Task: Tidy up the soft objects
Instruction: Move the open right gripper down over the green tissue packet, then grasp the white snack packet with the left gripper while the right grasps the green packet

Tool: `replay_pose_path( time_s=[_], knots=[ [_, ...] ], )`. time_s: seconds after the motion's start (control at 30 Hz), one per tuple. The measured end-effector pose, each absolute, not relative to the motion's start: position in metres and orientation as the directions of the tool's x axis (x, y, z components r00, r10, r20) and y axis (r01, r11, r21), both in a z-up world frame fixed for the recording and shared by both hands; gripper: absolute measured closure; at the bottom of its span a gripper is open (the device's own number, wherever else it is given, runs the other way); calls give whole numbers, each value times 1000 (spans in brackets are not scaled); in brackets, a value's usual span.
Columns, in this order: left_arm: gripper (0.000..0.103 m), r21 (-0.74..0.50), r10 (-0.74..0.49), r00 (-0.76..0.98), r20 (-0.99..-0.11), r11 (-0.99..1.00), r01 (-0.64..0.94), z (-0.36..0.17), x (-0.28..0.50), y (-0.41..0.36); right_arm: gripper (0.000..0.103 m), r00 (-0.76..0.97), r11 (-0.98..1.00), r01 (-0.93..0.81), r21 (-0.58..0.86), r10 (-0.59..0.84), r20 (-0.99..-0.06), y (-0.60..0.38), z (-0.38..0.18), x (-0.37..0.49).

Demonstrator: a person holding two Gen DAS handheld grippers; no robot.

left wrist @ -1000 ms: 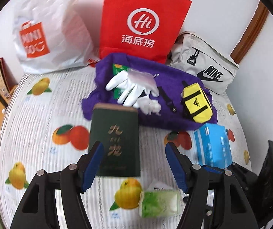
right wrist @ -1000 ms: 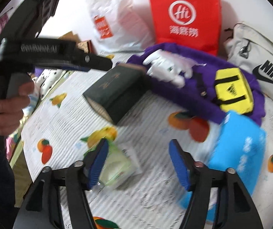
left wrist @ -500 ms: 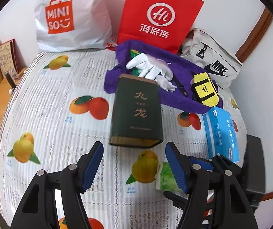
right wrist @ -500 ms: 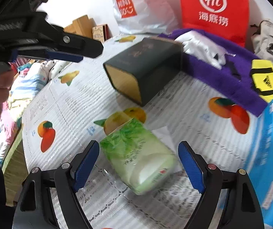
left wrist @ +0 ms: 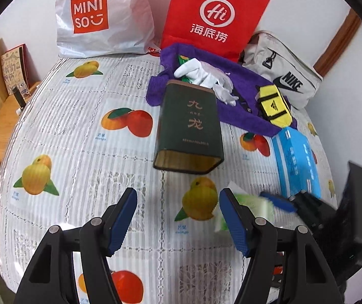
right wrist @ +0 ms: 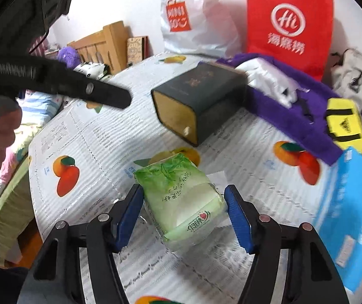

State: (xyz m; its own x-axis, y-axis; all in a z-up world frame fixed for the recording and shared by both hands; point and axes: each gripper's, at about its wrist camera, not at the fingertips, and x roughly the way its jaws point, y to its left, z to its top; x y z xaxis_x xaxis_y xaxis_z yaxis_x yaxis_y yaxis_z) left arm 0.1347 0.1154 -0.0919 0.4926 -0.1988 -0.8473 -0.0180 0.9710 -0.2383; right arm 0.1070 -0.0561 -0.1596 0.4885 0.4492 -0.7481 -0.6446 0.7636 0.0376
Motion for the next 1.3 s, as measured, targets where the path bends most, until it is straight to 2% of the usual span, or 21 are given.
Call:
replay_pose_path(
  time_s=[0.43,0.63,0.77,0.97,1.03,1.1,1.2,1.3],
  knots=[
    [38,-112,-101,488,-867,994,6,-74,113,105,38,560,862,-503,69,385,-733,-111,-117,82],
    [38,-103,-115,479,-870,993,52,-75,109,88,38,590,874,-482,61,376,-715,-129,-106,77],
    [37,-97,-149,454,-878,986,135,-88,114,63,38,612,884,-463,68,374,-697,-144,-100,79],
    [37,-90,-188,422,-887,966,243,-109,124,28,38,672,892,-445,83,394,-627,-161,-83,90],
    [37,-110,-212,391,-896,958,266,-118,127,20,44,681,893,-442,85,396,-616,-163,-80,95],
    [37,-97,-210,388,-898,951,292,-122,127,11,45,694,898,-433,75,386,-608,-165,-76,99],
    [37,-71,-208,401,-892,941,331,-128,127,3,45,682,898,-433,80,384,-622,-166,-83,108],
    [37,-78,-215,385,-898,937,341,-134,131,2,45,629,890,-447,87,382,-678,-158,-104,115]
  ],
)
